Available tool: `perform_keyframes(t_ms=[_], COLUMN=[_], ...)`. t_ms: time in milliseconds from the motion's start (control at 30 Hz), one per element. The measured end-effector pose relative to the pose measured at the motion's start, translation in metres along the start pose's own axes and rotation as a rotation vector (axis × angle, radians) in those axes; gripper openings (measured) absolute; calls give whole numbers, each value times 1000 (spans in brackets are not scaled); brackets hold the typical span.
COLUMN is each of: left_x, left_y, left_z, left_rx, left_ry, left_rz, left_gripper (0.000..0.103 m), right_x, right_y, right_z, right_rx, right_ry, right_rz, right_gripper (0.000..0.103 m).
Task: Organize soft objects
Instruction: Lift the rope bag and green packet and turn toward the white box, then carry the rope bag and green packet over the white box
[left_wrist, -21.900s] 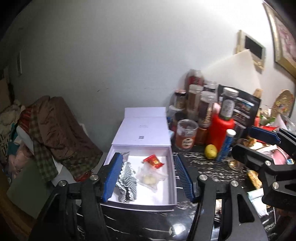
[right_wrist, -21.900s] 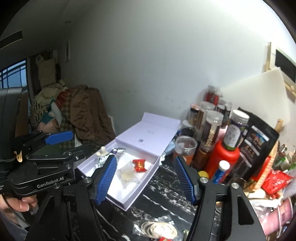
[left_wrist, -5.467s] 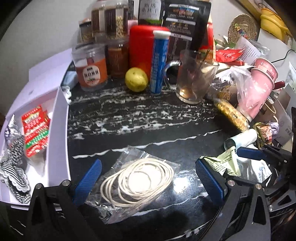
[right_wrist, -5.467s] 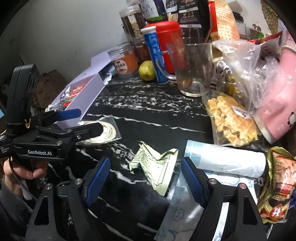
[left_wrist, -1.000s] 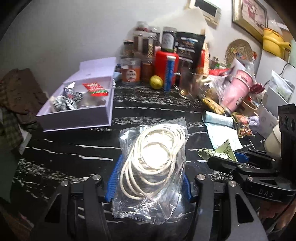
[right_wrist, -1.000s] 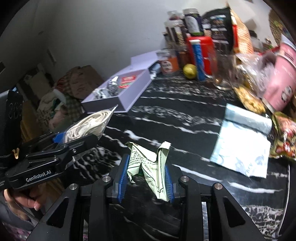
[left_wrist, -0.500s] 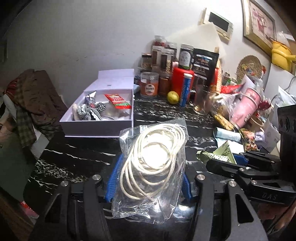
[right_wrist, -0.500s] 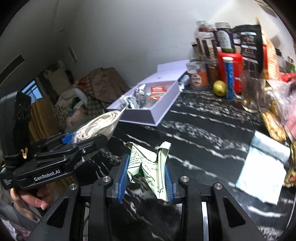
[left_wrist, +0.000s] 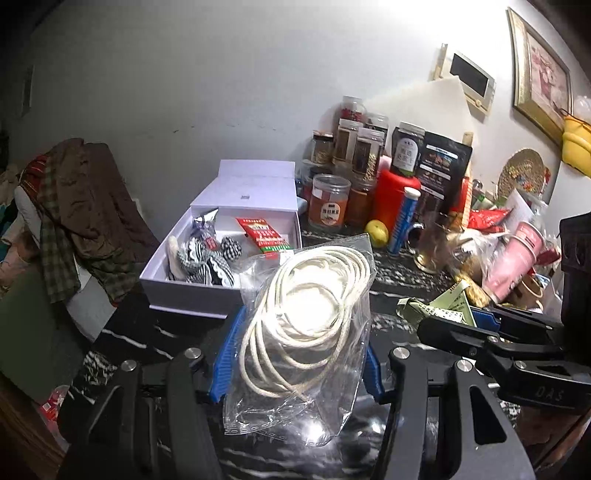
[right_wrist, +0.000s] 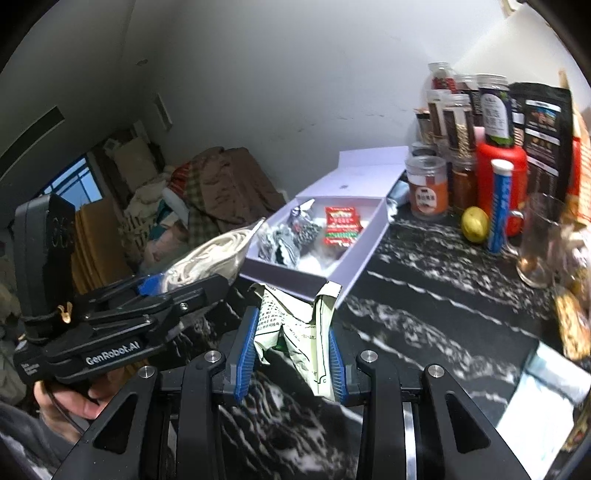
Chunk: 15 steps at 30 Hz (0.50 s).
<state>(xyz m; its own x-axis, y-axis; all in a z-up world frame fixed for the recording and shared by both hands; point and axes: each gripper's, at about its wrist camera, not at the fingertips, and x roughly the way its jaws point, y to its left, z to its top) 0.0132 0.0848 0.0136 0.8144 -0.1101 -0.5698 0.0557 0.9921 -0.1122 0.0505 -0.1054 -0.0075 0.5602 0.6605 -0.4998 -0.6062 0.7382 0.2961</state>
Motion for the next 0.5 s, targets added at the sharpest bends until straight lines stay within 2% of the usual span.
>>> perform_keyframes(t_ms=[500], left_x=[19], left_y=[19], left_z=[41], left_rx=[7], left_ry=[-64], left_rz=[53], left_gripper=[55], right_x=[25], right_y=[-1], right_z=[57], right_rx=[-73], right_ry=[-39], right_rz=[10], right_gripper=[34])
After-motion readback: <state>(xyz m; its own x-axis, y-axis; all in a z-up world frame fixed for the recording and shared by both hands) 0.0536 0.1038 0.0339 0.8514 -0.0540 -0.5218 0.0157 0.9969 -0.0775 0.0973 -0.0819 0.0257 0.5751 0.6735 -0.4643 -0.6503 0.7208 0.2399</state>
